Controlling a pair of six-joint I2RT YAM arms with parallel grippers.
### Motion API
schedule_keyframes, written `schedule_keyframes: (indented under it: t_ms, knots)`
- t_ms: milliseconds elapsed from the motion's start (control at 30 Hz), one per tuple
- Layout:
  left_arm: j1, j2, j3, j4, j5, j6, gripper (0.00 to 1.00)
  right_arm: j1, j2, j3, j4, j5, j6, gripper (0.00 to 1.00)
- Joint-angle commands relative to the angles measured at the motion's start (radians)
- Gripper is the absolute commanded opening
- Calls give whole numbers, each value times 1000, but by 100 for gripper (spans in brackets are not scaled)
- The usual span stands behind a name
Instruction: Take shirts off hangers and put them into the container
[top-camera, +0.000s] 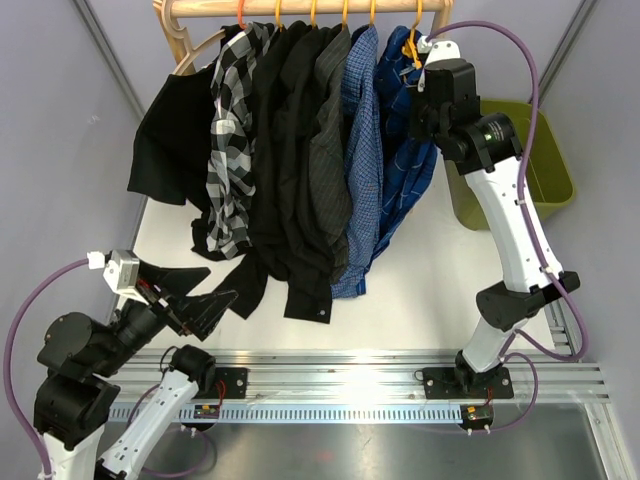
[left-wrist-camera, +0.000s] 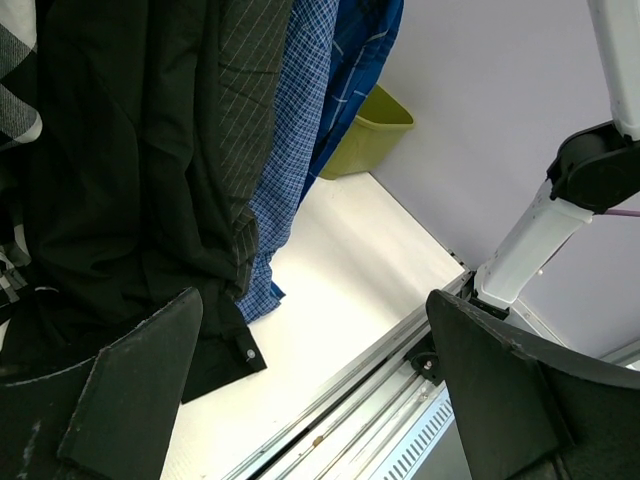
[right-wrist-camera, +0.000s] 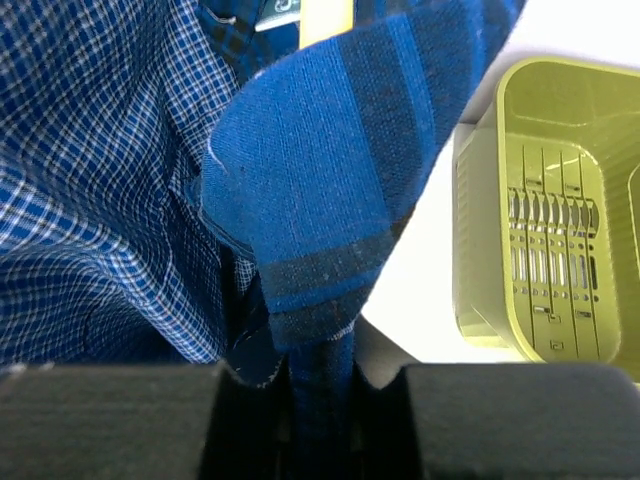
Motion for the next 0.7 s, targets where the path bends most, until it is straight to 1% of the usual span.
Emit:
schedule_keyframes:
  t_ms: [0,167,233,333,467,500,600,667]
  knots:
    - [-3,-7,-13,40,13,-19,99,6,-120,-45,104,44,-9,0]
    - [-3,-12,-35,59,19,-33,99,6,-197,-126,310,49,-51,0]
    - [-3,-12,-36,62,22,-36,99,6,-198,-120,374,44,-103,0]
    - [-3,-13,-41,65,22,-42,99,7,-191,-96,431,35,-135,0]
    - [-3,-16,-56,80,28,-54,99,6,-203,-146,635,29,-204,0]
    - [-3,-15,-59,82,31,-56,99,6,-182,-125,650,36,-221,0]
    - [-3,-15,-62,83,39,-60,99,6,-125,-1,593,45,-235,0]
    - [-3,-19,-62,85,33,-64,99,7,-134,4,548,42,-214,0]
